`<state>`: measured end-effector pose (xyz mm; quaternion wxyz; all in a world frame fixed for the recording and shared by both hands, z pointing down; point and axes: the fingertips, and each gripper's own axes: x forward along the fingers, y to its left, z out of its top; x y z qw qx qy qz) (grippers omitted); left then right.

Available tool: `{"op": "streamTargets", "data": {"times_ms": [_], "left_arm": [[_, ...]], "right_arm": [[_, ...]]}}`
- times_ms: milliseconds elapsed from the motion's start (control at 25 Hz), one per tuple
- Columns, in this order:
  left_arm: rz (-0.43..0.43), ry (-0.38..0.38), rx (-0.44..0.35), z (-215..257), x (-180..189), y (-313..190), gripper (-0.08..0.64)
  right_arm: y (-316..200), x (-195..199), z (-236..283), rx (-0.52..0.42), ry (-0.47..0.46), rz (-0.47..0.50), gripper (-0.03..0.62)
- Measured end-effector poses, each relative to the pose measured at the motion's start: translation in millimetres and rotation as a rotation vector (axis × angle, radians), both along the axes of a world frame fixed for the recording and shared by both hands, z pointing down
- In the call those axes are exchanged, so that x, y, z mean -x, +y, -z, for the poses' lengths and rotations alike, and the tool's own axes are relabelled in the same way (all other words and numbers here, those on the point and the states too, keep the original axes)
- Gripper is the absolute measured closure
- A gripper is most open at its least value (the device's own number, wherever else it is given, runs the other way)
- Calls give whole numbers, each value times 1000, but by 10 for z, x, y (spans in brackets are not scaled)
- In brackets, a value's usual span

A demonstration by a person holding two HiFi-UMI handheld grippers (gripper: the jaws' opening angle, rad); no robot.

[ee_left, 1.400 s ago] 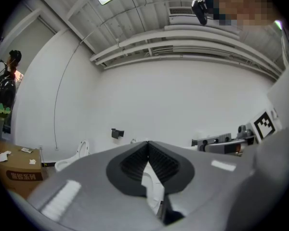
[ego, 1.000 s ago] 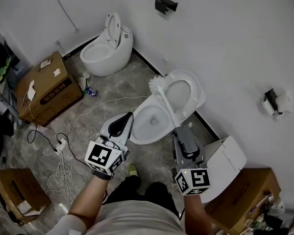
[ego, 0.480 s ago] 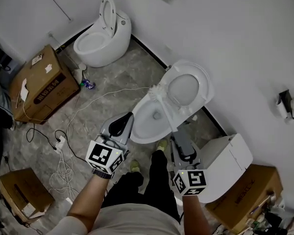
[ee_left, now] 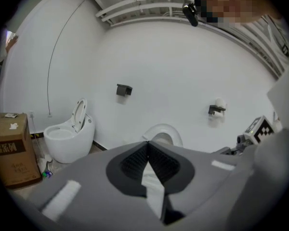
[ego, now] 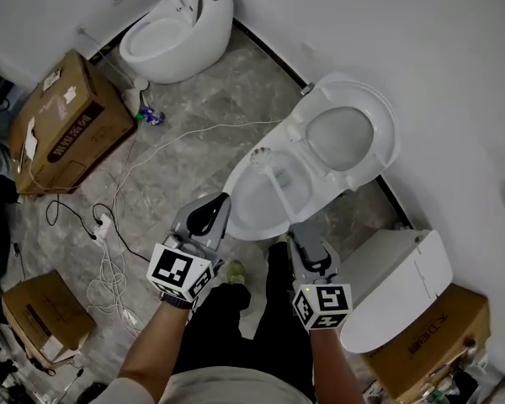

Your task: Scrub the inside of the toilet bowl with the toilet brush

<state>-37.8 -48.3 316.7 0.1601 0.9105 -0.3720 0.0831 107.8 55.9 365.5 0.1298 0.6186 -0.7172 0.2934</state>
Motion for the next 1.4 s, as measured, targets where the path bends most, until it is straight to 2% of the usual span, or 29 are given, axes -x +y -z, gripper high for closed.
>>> {"op": "streamTargets", "data": {"times_ms": [320, 520, 760, 1160, 1400], "left_arm": [[2, -32, 74, -969, -161, -97, 554], [0, -44, 96, -1459, -249, -139, 554], [-12, -63, 115, -1940, -304, -144, 554], [-3, -93, 141, -2403, -216, -174, 554], [16, -97, 158, -2578, -141, -204, 554]], "right_arm": [[-68, -107, -1169, 134, -83, -22, 423], [-110, -131, -1739, 186, -128, -37, 423], [-170, -183, -2339, 239, -218, -106, 423], [-395, -179, -3139, 315, -431, -238, 423], [-505, -169, -3308, 313, -463, -239, 423]]}}
